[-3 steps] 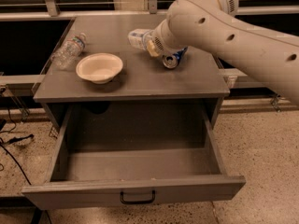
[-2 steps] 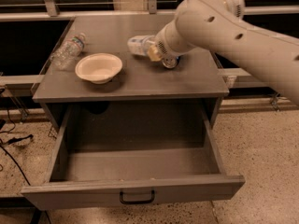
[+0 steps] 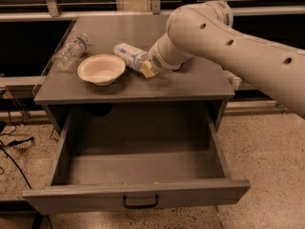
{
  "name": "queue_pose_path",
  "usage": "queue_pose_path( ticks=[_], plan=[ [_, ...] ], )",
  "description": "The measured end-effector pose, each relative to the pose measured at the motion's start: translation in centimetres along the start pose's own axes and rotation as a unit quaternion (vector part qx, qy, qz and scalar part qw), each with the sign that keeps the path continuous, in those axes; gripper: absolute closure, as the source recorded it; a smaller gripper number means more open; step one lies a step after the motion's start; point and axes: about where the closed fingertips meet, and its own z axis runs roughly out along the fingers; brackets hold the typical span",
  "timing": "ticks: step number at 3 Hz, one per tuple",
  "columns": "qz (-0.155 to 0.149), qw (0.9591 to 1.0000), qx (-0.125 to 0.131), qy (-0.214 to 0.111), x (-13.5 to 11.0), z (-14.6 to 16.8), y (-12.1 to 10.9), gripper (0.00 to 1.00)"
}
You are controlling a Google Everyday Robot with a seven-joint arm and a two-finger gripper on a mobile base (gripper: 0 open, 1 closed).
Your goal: Place blue plastic bottle into top drawer
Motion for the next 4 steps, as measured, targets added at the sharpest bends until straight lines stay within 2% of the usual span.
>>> queue_pose_path(
  ticks=[1, 2, 3, 4],
  plan=[
    [-0.012, 0.9993, -0.011, 0.033, 1.13, 1.54, 1.52, 1.0],
    [-0.021, 0.9981, -0.004, 0.058, 1.69, 2.15, 1.86, 0.96],
    [-0.021, 0.9981, -0.004, 0.058, 1.63, 2.09, 1.85, 0.73],
    [-0.021, 0.9981, -0.004, 0.058, 1.63, 2.09, 1.85, 0.42]
  ],
)
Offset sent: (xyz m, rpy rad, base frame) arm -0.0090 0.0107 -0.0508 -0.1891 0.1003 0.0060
